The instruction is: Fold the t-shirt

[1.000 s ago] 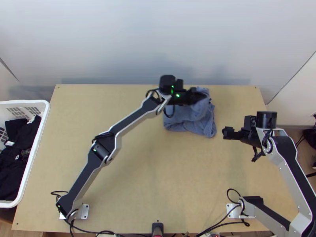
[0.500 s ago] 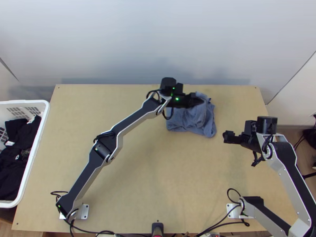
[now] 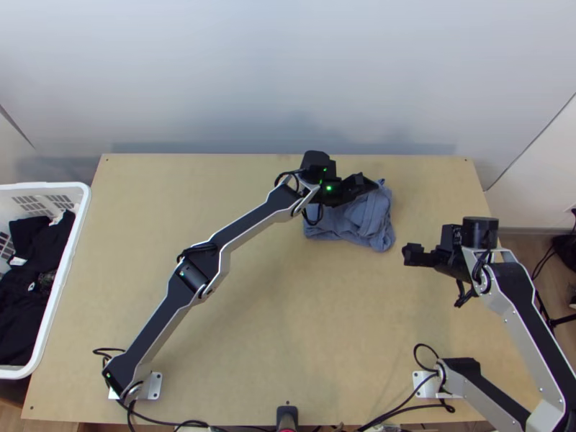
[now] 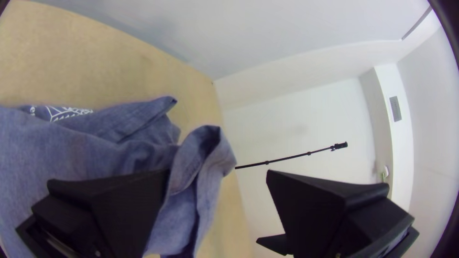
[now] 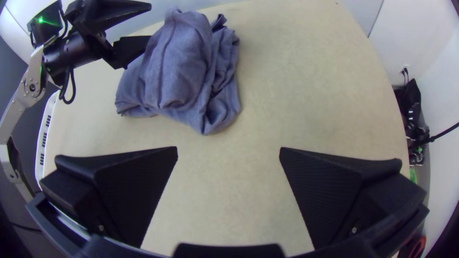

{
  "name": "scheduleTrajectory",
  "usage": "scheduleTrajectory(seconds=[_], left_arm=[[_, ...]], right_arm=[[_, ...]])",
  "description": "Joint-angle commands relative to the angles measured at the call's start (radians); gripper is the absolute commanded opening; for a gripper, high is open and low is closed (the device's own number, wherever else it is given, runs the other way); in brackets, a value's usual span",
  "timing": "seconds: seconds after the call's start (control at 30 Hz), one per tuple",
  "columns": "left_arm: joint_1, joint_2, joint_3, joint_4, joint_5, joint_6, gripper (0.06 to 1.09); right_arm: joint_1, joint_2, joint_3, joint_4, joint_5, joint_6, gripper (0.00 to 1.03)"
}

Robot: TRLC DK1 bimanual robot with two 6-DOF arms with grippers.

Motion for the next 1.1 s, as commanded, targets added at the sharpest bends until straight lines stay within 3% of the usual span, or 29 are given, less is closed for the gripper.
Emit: scheduleTrajectory(seconds=[0.0,0.27,0.33,0.37,0.4,0.43,0.5,0.53,0.8,0.97,1.07], left_arm=[[0.016,-0.033,0.006,0.001,-0.022,-0.017,1.04],[-0.001,-0.036,0.031,0.009,-0.028,-0.076,1.04],[-0.022,-0.035,0.034,0.016,-0.029,-0.031,1.03],[-0.027,-0.036,0.032,0.019,-0.025,-0.028,0.96],[-0.03,-0.041,0.032,0.025,-0.02,-0.028,0.83],[-0.027,-0.046,0.032,0.041,-0.014,-0.028,0.64],[-0.013,-0.055,0.029,0.045,-0.012,-0.03,0.16],[-0.004,-0.063,0.017,0.041,-0.012,-0.03,0.1],[0.07,-0.101,-0.058,-0.13,-0.009,0.059,0.09],[0.042,-0.09,-0.058,-0.261,-0.02,0.219,0.09],[0.013,-0.067,-0.057,-0.281,-0.025,0.259,0.09]], right_arm=[[0.01,-0.008,-0.027,0.01,0.0,0.016,0.99],[0.0,-0.008,-0.057,0.035,0.001,0.007,0.99],[-0.006,-0.012,-0.058,0.035,0.001,-0.002,0.99],[-0.006,-0.012,-0.055,0.035,0.0,-0.01,0.99],[-0.007,-0.013,-0.052,0.035,0.001,-0.016,0.99],[-0.007,-0.015,-0.047,0.035,0.001,-0.024,0.99],[-0.013,-0.013,-0.044,0.035,0.0,-0.042,0.99],[-0.016,-0.008,-0.044,0.036,0.0,-0.051,0.99],[-0.018,0.024,-0.037,0.041,-0.016,-0.062,0.99],[-0.023,0.028,-0.032,0.05,-0.023,-0.066,0.99],[-0.033,0.03,-0.031,0.05,-0.025,-0.071,0.99]])
